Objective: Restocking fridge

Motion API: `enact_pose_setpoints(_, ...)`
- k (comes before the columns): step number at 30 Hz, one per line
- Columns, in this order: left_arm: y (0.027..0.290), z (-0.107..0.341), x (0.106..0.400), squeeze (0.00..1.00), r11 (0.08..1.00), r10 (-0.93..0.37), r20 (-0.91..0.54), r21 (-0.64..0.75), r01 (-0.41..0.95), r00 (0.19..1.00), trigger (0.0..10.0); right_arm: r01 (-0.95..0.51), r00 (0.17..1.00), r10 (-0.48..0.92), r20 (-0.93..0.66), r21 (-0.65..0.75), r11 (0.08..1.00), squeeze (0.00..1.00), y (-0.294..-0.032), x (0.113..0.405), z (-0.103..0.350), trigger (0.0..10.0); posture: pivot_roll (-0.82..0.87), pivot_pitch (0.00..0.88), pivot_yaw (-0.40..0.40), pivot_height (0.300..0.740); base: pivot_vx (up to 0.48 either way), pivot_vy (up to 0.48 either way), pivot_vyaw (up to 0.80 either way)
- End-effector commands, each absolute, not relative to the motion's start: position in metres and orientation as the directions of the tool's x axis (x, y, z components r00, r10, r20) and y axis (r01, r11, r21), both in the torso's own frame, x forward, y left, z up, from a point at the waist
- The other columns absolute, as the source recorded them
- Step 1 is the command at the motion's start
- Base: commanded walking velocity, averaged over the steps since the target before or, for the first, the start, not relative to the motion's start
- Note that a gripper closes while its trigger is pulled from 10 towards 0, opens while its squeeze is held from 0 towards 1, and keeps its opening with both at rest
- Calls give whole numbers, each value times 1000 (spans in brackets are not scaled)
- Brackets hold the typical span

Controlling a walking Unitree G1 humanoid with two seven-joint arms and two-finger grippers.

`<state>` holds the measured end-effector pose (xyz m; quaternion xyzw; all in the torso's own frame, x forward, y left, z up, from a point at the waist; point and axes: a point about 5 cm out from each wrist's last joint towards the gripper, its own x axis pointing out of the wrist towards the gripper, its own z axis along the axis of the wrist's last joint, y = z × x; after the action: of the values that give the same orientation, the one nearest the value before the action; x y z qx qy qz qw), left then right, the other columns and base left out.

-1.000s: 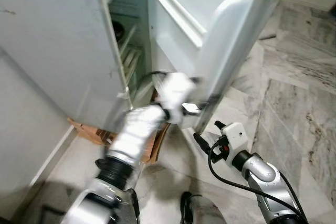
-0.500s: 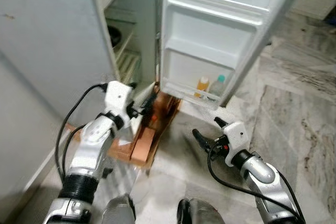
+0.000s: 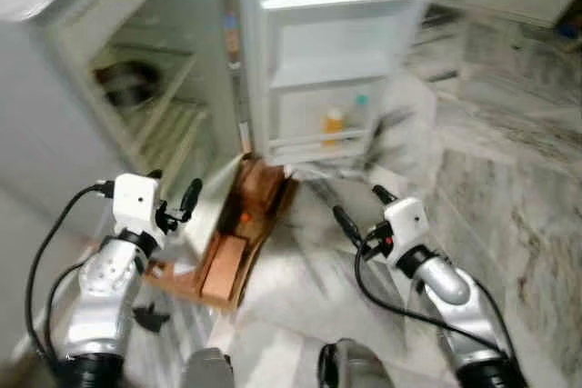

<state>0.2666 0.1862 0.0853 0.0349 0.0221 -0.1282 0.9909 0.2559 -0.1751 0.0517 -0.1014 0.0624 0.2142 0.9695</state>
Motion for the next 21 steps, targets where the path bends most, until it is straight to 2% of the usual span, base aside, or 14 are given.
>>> enact_pose_setpoints(1,200,90,264,0,972,-210,-46,97,214,977,10000,-434,901,418,-119,-179,883,0,-165,264,61,10000,105,131,-12,740,439,0,-800)
enact_pose_setpoints(5,199,87,262,0,973,-207,-57,91,212,977,10000,-428,903,414,-112,-182,885,0,-162,265,61,10000,100,125,-9,740,439,0,-800)
enact_pose_setpoints(9,185,77,259,0,971,-227,-77,58,232,971,10000,-435,900,426,-90,-237,868,0,-159,265,62,10000,68,100,10,740,439,0,-800)
enact_pose_setpoints(17,171,72,260,0,968,-244,-89,43,248,966,10000,-356,934,352,-62,-244,902,0,-164,267,62,10000,55,89,11,740,440,0,-800)
enact_pose_setpoints(21,172,72,264,0,972,-227,-94,44,232,969,10000,-289,956,293,-22,-250,924,0,-168,274,67,10000,54,89,6,740,312,-352,-800)
